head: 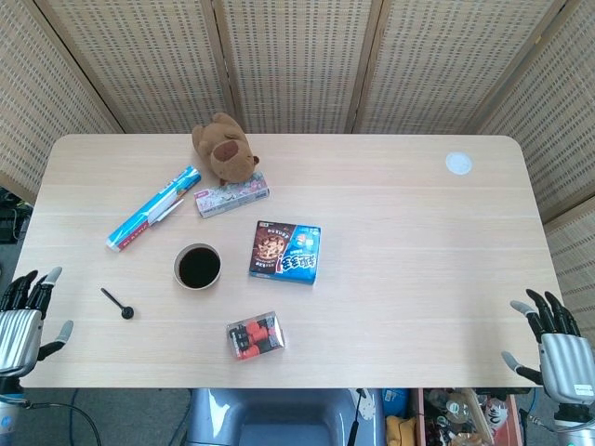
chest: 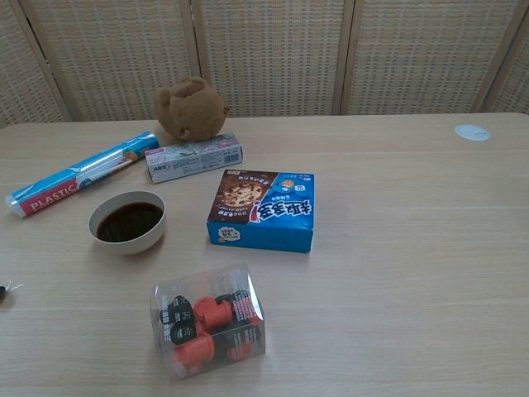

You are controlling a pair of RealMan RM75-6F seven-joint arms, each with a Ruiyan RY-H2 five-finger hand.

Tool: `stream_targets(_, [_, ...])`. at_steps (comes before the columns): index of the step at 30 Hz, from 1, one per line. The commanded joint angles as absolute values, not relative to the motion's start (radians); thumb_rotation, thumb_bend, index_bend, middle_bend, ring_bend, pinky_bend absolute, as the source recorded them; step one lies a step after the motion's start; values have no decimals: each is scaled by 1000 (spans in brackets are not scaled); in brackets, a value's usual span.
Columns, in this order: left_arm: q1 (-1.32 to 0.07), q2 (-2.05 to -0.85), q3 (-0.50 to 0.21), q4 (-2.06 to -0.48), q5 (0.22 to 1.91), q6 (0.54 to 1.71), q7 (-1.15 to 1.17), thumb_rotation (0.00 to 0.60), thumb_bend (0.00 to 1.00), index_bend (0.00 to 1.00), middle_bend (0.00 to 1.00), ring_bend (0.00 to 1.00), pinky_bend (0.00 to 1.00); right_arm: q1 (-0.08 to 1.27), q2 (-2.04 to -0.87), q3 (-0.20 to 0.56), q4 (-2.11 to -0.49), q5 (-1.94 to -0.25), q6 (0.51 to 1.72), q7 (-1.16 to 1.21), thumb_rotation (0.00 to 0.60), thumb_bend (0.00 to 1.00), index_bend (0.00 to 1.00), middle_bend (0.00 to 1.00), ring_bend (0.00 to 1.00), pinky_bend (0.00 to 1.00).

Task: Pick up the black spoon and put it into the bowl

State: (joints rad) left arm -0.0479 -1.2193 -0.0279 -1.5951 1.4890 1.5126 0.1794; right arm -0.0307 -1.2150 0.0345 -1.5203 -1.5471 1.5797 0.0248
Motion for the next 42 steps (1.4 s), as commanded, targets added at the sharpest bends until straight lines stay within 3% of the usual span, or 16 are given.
stream_targets(1, [-62, -1201, -28, -1589, 1463, 1470, 206, 600, 349, 0, 541, 431, 474, -31, -1215, 34, -1520, -1546, 1579, 25, 600, 261, 274, 194, 49, 196])
stream_targets(4, [-80, -1173, -16, -1602, 1434, 1405, 250, 600, 349, 0, 708, 599, 573, -30, -1216, 34, -1519, -1546, 1577, 25, 600, 261, 275, 194, 49, 196])
stream_targets(7, [-107, -1129, 5, -1636, 1388, 1308, 319, 600, 358, 0, 775, 667, 600, -31, -1217, 34, -1519, -1544, 1576, 25, 600, 261, 274, 194, 49, 196])
stream_targets(12, [-165, -1071, 29, -1707, 1280, 1129, 391, 600, 461, 2, 816, 704, 604, -33, -1216, 34, -1518, -1539, 1575, 26, 600, 262, 274, 194, 49, 196])
stream_targets(16, [-225, -1032, 41, -1750, 1175, 986, 433, 600, 482, 1, 821, 710, 604, -35, -1215, 34, -1516, -1536, 1575, 27, 600, 261, 274, 194, 49, 196])
stream_targets(22, [-295, -1040, 49, -1747, 1064, 876, 473, 600, 486, 1, 828, 716, 604, -42, -1215, 32, -1513, -1530, 1578, 30, 600, 261, 275, 194, 50, 196])
stream_targets(33, [-384, -1117, 71, -1663, 937, 773, 508, 600, 487, 1, 833, 718, 605, -53, -1215, 31, -1505, -1521, 1584, 37, 600, 261, 274, 194, 49, 196])
stream_targets(42, [-423, -1177, 91, -1638, 904, 780, 529, 600, 487, 2, 832, 718, 605, -64, -1213, 31, -1502, -1515, 1592, 42, 600, 261, 275, 194, 49, 196])
